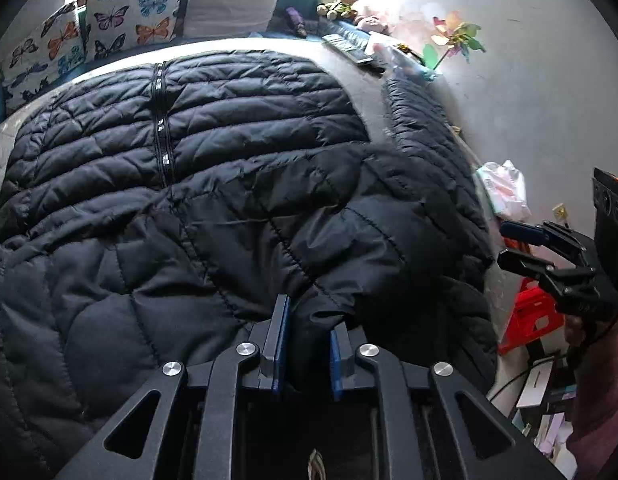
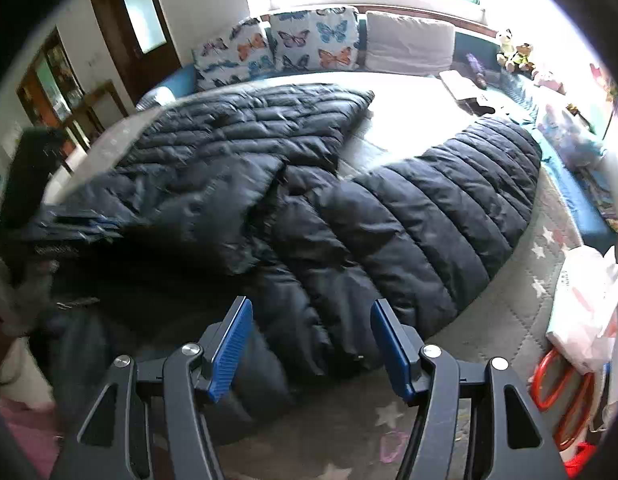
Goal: Fold large clothes
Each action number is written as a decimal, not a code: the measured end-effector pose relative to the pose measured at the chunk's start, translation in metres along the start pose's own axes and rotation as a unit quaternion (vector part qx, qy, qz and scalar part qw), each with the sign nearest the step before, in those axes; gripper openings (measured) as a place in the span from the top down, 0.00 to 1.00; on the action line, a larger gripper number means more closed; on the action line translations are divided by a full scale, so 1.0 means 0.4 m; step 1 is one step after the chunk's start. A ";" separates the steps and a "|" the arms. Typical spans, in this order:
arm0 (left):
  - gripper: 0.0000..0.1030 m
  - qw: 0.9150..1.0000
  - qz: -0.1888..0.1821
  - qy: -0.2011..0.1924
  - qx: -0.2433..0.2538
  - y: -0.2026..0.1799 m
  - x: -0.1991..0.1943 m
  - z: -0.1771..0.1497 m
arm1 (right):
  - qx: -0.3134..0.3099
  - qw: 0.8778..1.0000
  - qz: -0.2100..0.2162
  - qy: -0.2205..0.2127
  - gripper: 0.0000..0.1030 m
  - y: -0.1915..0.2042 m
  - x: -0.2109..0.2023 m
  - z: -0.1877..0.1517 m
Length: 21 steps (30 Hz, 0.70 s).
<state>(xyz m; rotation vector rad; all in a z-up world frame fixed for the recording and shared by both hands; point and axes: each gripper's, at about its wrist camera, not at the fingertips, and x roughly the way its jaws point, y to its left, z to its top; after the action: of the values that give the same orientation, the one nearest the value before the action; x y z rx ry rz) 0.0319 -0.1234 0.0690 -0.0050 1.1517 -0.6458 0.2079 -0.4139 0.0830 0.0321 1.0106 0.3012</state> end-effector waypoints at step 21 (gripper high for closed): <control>0.30 0.998 -0.032 -0.043 -0.013 0.194 -0.364 -0.083 | 0.028 0.988 0.118 0.098 0.87 0.110 0.172 0.047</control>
<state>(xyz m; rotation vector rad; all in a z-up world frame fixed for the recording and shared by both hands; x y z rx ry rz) 0.0044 0.0202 0.1526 -0.0918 1.0803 -0.6818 0.2475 -0.3513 0.0433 0.1780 1.2126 0.5000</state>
